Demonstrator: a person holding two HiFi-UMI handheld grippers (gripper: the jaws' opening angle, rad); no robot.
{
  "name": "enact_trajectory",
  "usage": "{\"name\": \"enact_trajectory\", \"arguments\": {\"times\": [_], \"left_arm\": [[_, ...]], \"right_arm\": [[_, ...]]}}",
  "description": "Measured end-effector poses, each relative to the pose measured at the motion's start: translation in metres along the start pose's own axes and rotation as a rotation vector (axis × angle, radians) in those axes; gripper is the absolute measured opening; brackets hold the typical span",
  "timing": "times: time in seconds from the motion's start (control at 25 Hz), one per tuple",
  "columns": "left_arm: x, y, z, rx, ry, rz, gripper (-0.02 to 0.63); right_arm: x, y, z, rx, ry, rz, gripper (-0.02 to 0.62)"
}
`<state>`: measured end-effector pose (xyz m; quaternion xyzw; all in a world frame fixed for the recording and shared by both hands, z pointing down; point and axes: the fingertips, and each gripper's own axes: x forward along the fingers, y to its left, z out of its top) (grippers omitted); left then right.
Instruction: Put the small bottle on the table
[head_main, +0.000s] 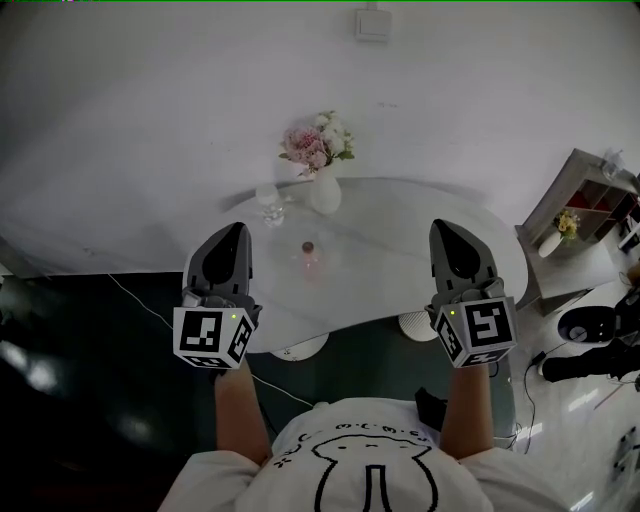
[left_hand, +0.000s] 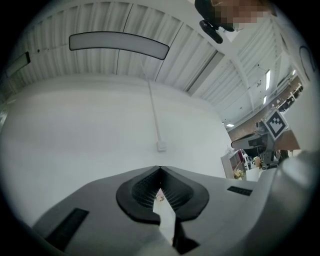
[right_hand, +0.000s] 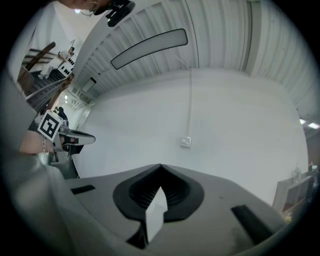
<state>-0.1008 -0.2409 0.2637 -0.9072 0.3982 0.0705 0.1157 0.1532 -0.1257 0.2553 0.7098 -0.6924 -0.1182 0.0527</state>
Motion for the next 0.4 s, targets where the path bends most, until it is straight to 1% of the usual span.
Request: {"name": "enact_trajectory", "arguments": {"times": [0.28,0.4], "left_arm": [[0.0019,-0.0003,0.0096,0.018,-0.014,0.024,0.003],[0.0035,-0.0018,0.0125,0.04,-0.01,0.03,0.003]], "right_arm": [[-0.0008,-0.0074,0.0045,-0.014,-0.006,-0.012,-0.008],[0.0004,-0.0095,0.0067,-0.017,-0.011,-0.014,-0.008]]}}
